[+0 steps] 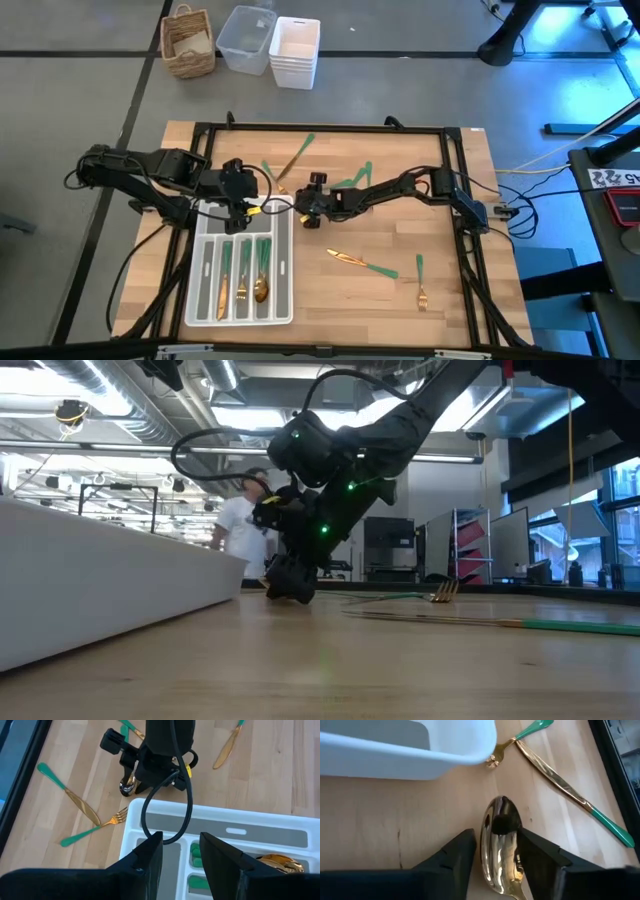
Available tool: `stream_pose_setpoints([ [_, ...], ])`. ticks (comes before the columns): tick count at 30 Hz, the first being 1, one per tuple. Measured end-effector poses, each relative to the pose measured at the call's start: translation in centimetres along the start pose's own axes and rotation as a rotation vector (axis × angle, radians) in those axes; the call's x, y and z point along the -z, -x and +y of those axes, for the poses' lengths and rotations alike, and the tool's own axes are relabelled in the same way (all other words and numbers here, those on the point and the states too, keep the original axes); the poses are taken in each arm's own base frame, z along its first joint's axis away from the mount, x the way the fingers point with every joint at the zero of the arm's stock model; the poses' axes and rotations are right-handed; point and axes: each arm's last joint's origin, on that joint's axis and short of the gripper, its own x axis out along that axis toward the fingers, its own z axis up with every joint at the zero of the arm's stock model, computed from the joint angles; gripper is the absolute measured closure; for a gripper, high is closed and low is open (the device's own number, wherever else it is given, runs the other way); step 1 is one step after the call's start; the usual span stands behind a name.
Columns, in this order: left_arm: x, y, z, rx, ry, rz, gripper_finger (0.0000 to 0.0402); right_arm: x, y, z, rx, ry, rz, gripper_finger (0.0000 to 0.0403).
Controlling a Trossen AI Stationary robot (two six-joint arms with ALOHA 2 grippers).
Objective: Sort silverware
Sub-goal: Put the green spoon on the silverware tray
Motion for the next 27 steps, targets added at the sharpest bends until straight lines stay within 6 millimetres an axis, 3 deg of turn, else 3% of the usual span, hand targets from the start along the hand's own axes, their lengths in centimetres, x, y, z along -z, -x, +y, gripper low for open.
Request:
stream_pose_setpoints([
  [10, 0.0, 0.0, 0.0, 0.000, 0.000, 0.000, 0.0280, -0.1, -0.1, 0.1, -0.034, 0.003, -0.022, 0.0390],
  [19, 0.0, 0.0, 0.0, 0.000, 0.003, 0.000, 0.0280, -0.3, 0.3, -0.2, -0.013, 0.001, -0.017, 0.0396],
  [27, 0.5, 1.1, 0.4, 0.010, 0.033, -0.033, 0.0280, -1.5, 3.3, -2.1, -0.004, 0.016, -0.006, 0.0398],
])
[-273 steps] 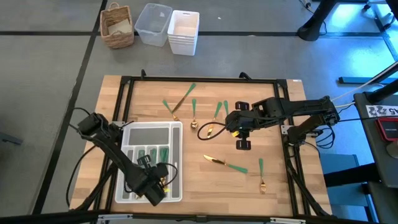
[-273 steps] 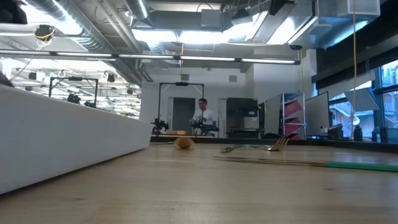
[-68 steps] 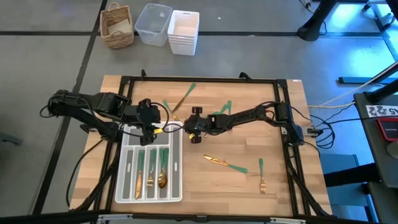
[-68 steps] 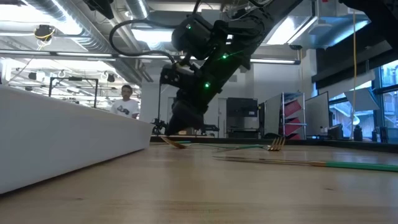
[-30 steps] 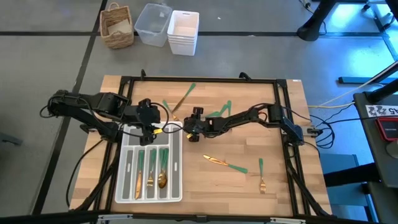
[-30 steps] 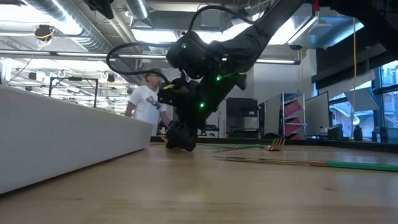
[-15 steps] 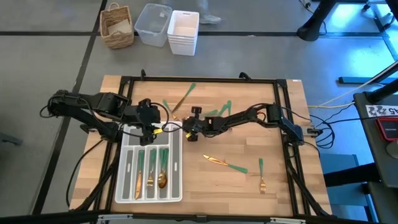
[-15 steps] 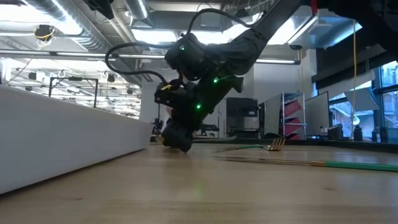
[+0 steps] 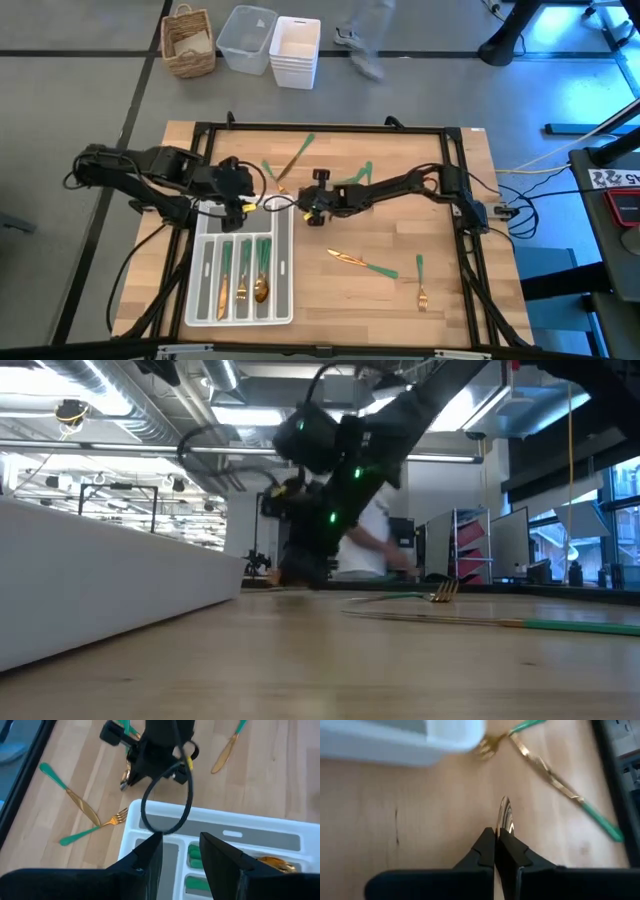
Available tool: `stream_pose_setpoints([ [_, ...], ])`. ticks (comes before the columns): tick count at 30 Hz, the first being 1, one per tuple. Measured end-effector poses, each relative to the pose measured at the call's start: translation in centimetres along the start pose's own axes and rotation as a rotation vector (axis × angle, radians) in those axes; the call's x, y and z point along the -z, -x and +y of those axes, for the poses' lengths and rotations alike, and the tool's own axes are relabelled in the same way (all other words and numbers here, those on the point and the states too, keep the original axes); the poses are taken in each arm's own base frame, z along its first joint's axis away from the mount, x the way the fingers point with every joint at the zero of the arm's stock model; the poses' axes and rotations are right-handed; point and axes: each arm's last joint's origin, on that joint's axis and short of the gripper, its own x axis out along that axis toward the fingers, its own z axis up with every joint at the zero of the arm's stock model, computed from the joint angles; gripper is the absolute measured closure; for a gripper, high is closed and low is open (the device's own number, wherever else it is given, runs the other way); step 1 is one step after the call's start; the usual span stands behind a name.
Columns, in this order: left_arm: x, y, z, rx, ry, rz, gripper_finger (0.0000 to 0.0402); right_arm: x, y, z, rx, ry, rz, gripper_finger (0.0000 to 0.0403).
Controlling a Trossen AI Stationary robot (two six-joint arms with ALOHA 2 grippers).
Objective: Sort silverware
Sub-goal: Put the green spoon on the silverware tray
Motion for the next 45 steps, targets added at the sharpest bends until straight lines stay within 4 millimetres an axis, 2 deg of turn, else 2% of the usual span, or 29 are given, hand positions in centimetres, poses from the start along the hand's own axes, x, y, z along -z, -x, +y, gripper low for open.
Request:
stream_pose_setpoints([
  [3, 0.7, 1.5, 0.6, 0.012, 0.039, -0.035, 0.0280, -1.2, 2.2, -1.1, 0.007, -0.008, -0.034, 0.0398],
  [7, 2.3, 3.8, 1.8, 0.027, 0.150, -0.067, 0.0280, -2.8, 5.2, -1.5, 0.003, 0.050, -0.104, 0.0399],
  [10, 3.4, 5.3, 2.5, 0.043, 0.220, -0.098, 0.0280, -5.2, 8.3, -1.3, -0.008, 0.100, -0.222, 0.0399],
  [17, 4.7, 7.2, 3.6, 0.031, 0.290, -0.192, 0.0280, -11.2, 14.4, 1.3, -0.179, 0.314, -0.566, 0.0399],
  [19, 4.8, 7.2, 3.6, 0.033, 0.333, -0.195, 0.0280, -11.8, 15.6, 2.3, -0.215, 0.362, -0.621, 0.0400],
  [25, 4.4, 6.8, 3.3, 0.028, 0.486, -0.185, 0.0280, -12.4, 16.7, 6.2, -0.336, 0.412, -0.779, 0.0399],
  [32, 2.7, 5.2, 2.3, 0.009, 0.583, -0.193, 0.0280, -11.4, 14.4, 11.8, -0.470, 0.515, -0.848, 0.0400],
  [39, 0.6, 2.6, 0.4, 0.009, 0.596, -0.167, 0.0280, -10.4, 13.0, 15.9, -0.538, 0.633, -0.946, 0.0399],
  [45, -0.5, -0.5, -1.8, -0.026, 0.577, -0.088, 0.0280, -9.5, 13.3, 18.5, -0.495, 0.832, -1.019, 0.0400],
])
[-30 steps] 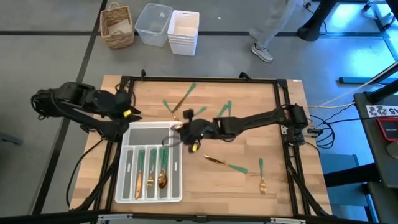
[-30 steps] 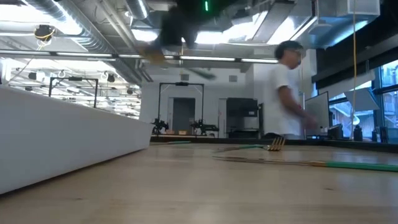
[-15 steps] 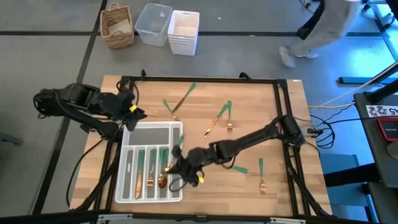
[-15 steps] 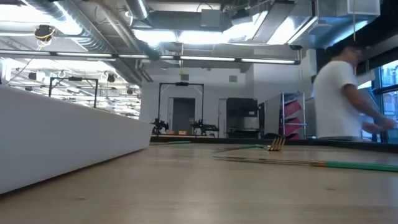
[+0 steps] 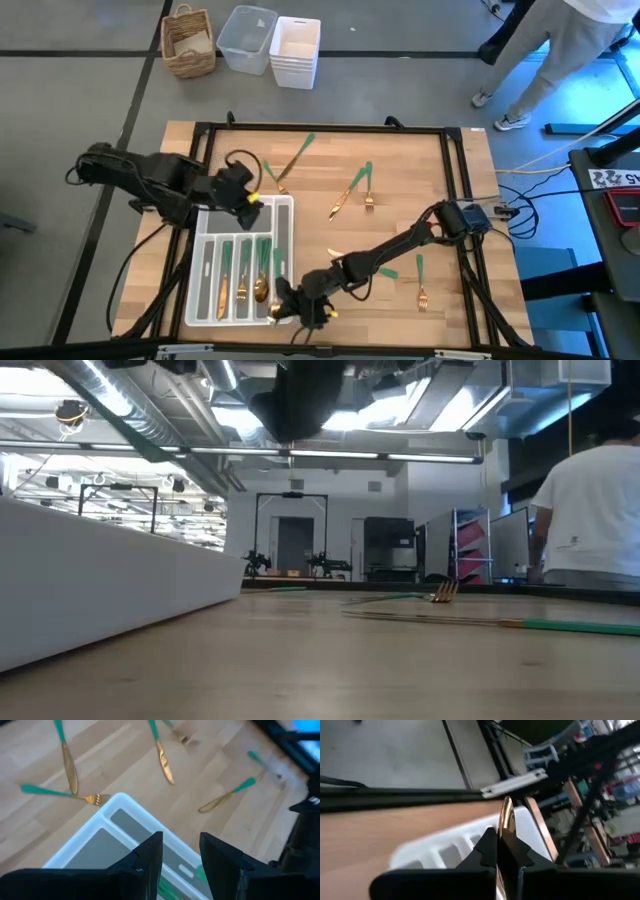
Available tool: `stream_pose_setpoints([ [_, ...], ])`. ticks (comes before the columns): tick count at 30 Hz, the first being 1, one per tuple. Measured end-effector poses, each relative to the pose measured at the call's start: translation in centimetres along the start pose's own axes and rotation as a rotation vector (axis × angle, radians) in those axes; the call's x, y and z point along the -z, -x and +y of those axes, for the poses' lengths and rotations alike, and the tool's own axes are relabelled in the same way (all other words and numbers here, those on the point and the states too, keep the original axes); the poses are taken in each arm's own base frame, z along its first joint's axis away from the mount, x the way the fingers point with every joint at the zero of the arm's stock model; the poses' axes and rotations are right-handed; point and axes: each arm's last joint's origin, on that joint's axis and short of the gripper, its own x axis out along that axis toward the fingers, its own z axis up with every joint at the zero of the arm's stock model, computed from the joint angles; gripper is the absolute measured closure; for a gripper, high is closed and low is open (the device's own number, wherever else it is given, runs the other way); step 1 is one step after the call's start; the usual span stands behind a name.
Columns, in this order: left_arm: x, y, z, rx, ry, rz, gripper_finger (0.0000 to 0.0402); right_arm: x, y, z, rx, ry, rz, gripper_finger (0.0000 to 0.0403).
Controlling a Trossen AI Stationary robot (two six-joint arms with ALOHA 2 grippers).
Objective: Sort silverware
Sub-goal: Put the green spoon on the silverware tray
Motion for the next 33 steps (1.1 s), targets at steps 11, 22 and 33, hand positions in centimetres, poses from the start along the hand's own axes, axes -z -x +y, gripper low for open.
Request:
stream_pose_setpoints([
  [11, 1.3, -3.9, -3.0, -0.077, 0.005, 0.031, 0.0280, 1.3, -2.2, 1.5, 0.024, 0.019, -0.105, 0.0399],
  [22, 1.3, -3.8, -3.5, -0.043, 0.013, -0.001, 0.0280, 6.2, -4.7, 1.6, 0.011, -0.028, -0.023, 0.0398],
  [33, 1.2, -3.8, -3.6, -0.036, -0.032, -0.003, 0.0280, 7.6, -4.9, 1.9, -0.017, -0.046, 0.013, 0.0398],
])
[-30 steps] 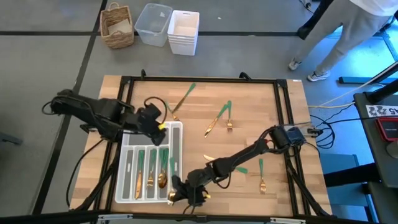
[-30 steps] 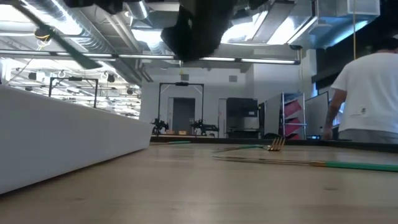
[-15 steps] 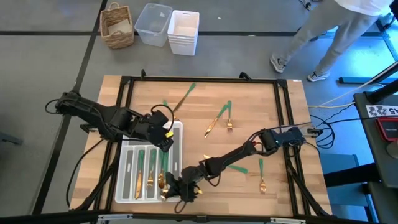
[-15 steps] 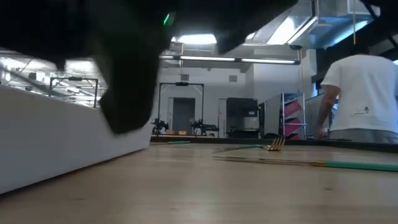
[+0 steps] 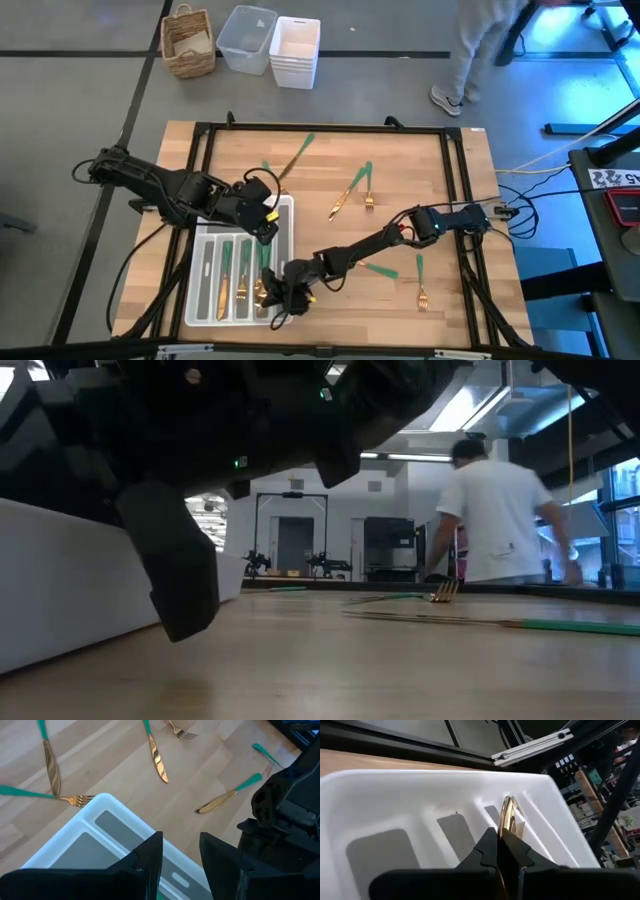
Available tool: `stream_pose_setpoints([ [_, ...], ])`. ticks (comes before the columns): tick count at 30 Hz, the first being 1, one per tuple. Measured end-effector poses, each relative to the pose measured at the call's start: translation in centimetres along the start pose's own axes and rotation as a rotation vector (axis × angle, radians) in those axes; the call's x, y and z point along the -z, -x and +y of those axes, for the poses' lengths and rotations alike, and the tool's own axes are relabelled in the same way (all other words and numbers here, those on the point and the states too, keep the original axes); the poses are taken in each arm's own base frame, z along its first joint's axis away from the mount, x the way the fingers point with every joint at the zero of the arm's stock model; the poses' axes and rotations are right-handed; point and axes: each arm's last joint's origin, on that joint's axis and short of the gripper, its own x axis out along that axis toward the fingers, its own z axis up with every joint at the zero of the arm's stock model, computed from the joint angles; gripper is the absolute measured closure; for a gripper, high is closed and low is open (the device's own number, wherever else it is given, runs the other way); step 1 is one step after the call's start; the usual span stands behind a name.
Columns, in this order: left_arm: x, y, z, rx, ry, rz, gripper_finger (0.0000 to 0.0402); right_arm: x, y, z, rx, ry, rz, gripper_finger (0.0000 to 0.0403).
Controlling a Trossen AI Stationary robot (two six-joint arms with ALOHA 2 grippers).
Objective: Sort silverware
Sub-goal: Put the green spoon on the silverware tray
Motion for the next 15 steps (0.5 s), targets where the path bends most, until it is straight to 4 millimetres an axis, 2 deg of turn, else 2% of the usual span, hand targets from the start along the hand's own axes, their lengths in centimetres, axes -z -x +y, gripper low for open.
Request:
stream_pose_setpoints([
  [8, 0.00, 0.00, 0.00, 0.000, -0.028, 0.001, 0.0280, -0.01, -0.04, -0.01, 0.018, 0.005, 0.000, 0.0394],
  [15, 0.01, 0.00, 0.00, 0.001, -0.053, 0.002, 0.0280, -0.06, -0.04, -0.11, 0.030, 0.008, -0.003, 0.0336],
])
